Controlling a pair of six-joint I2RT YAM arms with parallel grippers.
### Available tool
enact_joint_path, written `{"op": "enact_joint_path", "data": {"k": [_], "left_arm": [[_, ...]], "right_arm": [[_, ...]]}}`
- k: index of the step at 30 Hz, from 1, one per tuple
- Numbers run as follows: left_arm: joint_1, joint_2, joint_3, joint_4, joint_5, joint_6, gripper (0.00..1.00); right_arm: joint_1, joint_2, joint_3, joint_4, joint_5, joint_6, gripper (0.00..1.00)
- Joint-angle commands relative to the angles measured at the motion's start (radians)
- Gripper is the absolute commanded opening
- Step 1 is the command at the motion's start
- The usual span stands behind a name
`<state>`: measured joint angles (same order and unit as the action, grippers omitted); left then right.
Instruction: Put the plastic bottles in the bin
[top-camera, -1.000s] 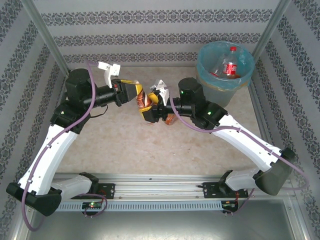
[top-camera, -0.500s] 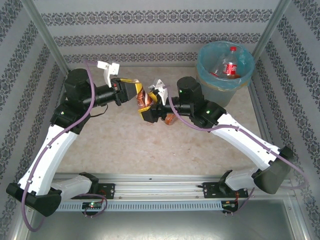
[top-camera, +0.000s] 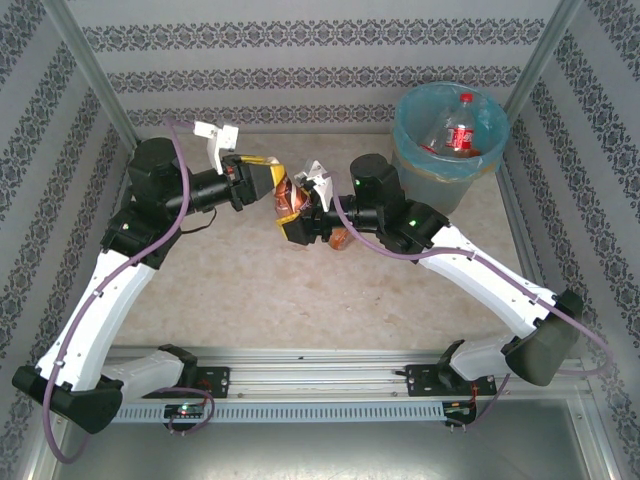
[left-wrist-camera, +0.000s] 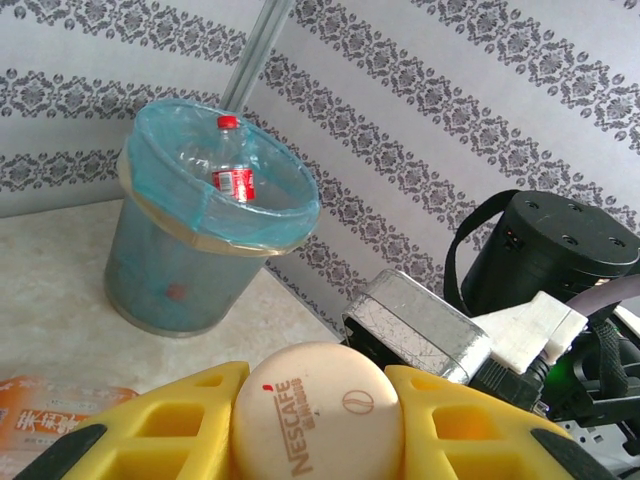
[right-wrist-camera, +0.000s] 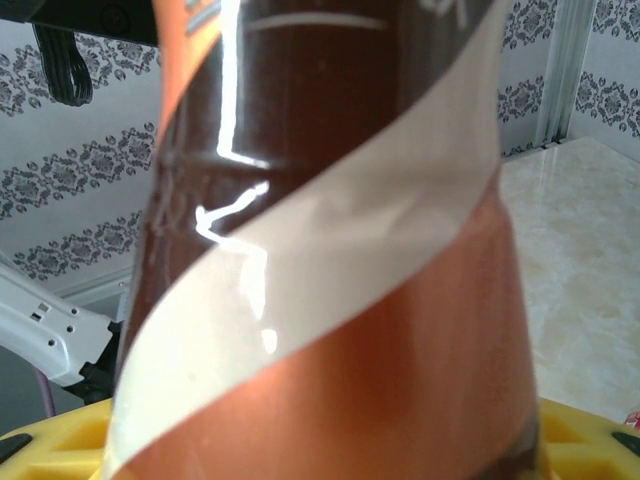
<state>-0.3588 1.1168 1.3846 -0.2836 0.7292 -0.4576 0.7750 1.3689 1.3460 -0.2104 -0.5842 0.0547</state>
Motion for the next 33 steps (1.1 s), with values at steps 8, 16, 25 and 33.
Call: {"op": "enact_joint_path", "data": {"k": [8,16,25,33], "left_arm": [[0.006,-0.106,-0.1,0.121,-0.246,0.029,0.84],[0.006,-0.127,-0.145,0.148,-0.369,0.03,0.94],[0.005,-0.145,-0.238,0.187,-0.364,-0.037,0.95],[0.006,-0.146,-0.28,0.178,-0.356,-0.051,0.95]], "right_arm": [[-0.05,-0.021,0.031,-0.037,0.01,0.013,0.46],[-0.203,-0.098,0.028,-0.103,0.07,0.018,0.46],[-0.569,-0.114,0.142,-0.184,0.183,0.1,0.47],[-0.694,-0.026,0.231,-0.187,0.364,0.04,0.47]]}}
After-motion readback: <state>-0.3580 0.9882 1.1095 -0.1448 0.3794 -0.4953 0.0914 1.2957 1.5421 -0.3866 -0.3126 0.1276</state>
